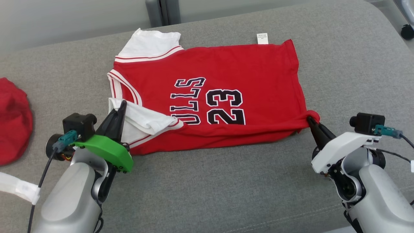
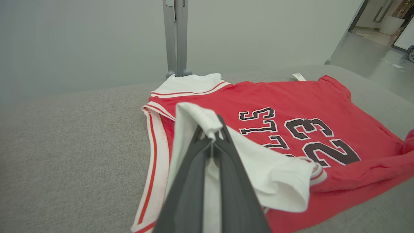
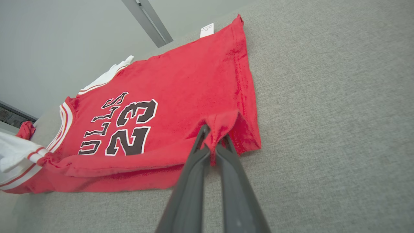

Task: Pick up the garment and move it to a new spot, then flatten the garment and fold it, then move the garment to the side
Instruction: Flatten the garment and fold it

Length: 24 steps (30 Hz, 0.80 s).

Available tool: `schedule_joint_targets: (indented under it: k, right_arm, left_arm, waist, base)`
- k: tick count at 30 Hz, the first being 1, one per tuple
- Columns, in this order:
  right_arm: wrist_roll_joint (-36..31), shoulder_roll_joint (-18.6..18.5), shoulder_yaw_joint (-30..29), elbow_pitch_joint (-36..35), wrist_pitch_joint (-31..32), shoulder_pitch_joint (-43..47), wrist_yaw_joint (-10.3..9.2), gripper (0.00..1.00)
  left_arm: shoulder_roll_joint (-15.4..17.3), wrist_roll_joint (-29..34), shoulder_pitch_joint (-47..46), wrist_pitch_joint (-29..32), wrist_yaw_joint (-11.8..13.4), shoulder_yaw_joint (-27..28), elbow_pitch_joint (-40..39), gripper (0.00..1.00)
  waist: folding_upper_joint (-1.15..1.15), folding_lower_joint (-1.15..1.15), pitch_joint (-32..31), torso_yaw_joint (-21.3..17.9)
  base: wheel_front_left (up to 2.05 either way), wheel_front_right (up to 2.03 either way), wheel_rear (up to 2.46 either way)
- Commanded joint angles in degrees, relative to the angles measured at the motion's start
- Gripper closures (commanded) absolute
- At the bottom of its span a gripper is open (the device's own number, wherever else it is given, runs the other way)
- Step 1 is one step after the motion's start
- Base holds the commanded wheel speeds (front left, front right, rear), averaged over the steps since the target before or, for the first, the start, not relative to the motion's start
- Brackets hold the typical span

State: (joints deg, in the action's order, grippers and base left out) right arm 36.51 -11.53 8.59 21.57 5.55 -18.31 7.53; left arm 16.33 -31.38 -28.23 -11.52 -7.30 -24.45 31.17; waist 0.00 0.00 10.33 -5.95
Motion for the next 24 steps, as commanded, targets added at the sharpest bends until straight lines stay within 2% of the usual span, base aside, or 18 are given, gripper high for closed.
schedule_joint_targets:
  k: [1,6,7,8,9,14,16,24]
  right_arm:
    - [-0.39,-0.10,-0.31,0.63,0.03,-1.58,-0.09,1.00]
    - [-1.56,0.55,-1.26,4.01,-1.10,-5.68,-0.09,1.00]
    - [-1.98,0.60,-1.19,4.65,-1.68,-6.50,-0.09,0.45]
    - [-1.99,0.77,-1.19,5.21,-2.00,-7.04,-0.09,0.00]
    - [-2.20,0.72,-1.09,5.89,-2.50,-7.43,-0.09,0.00]
    - [-2.63,-0.57,-0.43,7.23,-7.02,-7.38,-0.09,0.00]
    - [-3.45,-1.90,0.69,7.60,-8.06,-6.33,-0.09,0.00]
    - [-4.49,-4.17,2.97,10.16,-10.30,-3.19,-0.09,0.00]
  left_arm:
    - [-0.18,-0.13,-2.32,-0.62,-0.23,-0.90,1.46,1.00]
    - [-0.35,-2.77,-7.79,-1.83,-0.25,-4.71,6.63,1.00]
    - [-0.27,-2.96,-8.94,-2.10,-0.25,-5.69,7.74,1.00]
    - [-0.16,-3.20,-9.84,-2.40,-0.25,-6.12,8.47,0.58]
    - [-0.20,-3.82,-10.69,-2.81,-0.26,-6.33,9.40,0.00]
    - [0.09,-5.68,-11.44,-3.71,-0.27,-6.34,11.46,0.00]
    - [0.54,-5.70,-10.41,-3.69,-0.27,-4.77,10.03,0.00]
    - [1.47,-3.91,0.35,-3.68,-0.28,-0.88,5.20,0.00]
  waist:
    - [0.00,0.00,1.05,-0.38]
    - [0.00,0.00,2.40,-0.46]
    - [0.00,0.00,2.64,-0.30]
    - [0.00,0.00,2.75,-0.18]
    - [0.00,0.00,2.79,-0.01]
    - [0.00,0.00,1.85,0.99]
    - [0.00,0.00,1.32,1.40]
    - [0.00,0.00,0.34,2.08]
  base:
    - [0.00,0.00,0.00]
    - [0.00,0.00,0.00]
    - [0.00,0.00,0.00]
    - [0.00,0.00,0.00]
    - [0.00,0.00,0.00]
    - [0.00,0.00,0.00]
    - [0.00,0.00,0.00]
    - [0.00,0.00,0.00]
